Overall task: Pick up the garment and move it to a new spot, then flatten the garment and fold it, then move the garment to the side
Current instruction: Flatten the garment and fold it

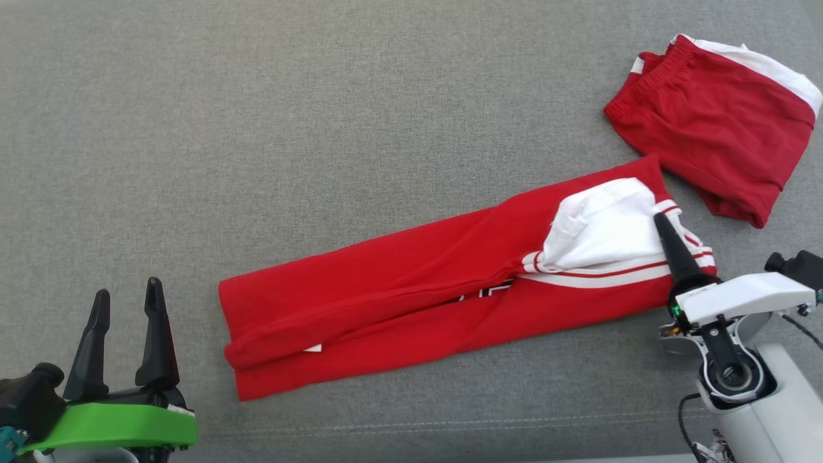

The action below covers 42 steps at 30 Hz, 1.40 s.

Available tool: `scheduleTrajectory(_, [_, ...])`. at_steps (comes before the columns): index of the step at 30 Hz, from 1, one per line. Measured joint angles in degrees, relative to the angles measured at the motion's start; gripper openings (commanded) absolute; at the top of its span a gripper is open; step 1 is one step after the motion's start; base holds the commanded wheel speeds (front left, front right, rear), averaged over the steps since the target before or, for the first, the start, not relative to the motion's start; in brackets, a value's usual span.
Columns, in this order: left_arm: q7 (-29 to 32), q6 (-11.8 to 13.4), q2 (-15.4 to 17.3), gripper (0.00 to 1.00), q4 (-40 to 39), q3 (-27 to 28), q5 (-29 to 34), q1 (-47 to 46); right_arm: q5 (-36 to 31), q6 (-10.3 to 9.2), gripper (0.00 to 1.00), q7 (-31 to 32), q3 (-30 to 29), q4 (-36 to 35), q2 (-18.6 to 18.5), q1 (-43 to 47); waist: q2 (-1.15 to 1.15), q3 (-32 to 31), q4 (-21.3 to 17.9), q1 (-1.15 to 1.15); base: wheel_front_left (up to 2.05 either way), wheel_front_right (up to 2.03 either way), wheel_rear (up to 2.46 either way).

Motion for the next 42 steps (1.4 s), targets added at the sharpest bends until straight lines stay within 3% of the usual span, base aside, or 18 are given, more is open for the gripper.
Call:
scheduleTrajectory(12, [-0.01,0.0,-1.25,1.0,-0.36,0.57,0.32,-0.03,-3.46,0.0,0.0,-2.64,-3.1,-7.83,-10.16,0.88,0.0,0.27,-2.13,0.0,0.0,0.0,0.0])
scheduleTrajectory(16, [-0.01,-0.01,-1.41,1.0,0.04,0.32,1.15,-0.14,-7.95,0.0,0.0,-3.52,-2.72,-9.24,-13.89,2.5,0.0,-0.17,-1.93,0.0,0.0,0.0,0.0])
scheduleTrajectory(19, [-0.01,-0.02,-1.8,1.0,0.33,0.44,1.3,-0.18,-13.24,0.0,0.0,-3.52,1.16,-12.1,-15.25,2.85,0.0,-0.77,-1.57,0.0,0.0,0.0,0.0])
scheduleTrajectory(25, [-0.01,-0.54,-2.4,1.0,1.29,-0.59,1.64,-0.18,-20.26,0.0,0.0,-1.77,9.2,-16.41,-14.35,2.74,0.0,-2.23,-0.28,0.0,0.0,0.0,0.0])
scheduleTrajectory(29, [-0.01,-0.63,-3.28,1.0,1.22,-1.3,1.7,-0.2,-21.32,-0.13,0.0,0.03,13.66,-17.46,-11.14,2.64,0.0,-3.04,1.21,0.0,0.0,0.0,0.0])
scheduleTrajectory(35, [-0.01,-1.31,-4.34,1.0,0.96,-2.9,1.71,-0.24,-23.66,-2.53,0.0,2.23,18.35,-17.45,-7.48,2.61,0.0,-3.47,4.15,0.0,0.0,0.0,0.0])
scheduleTrajectory(42, [-0.01,-1.63,-5.14,1.0,1.16,-3.37,1.94,-0.79,-25.2,-3.21,0.0,3.78,22.46,-16.18,-4.55,2.62,0.0,-2.96,7.92,0.0,0.0,0.0,0.0])
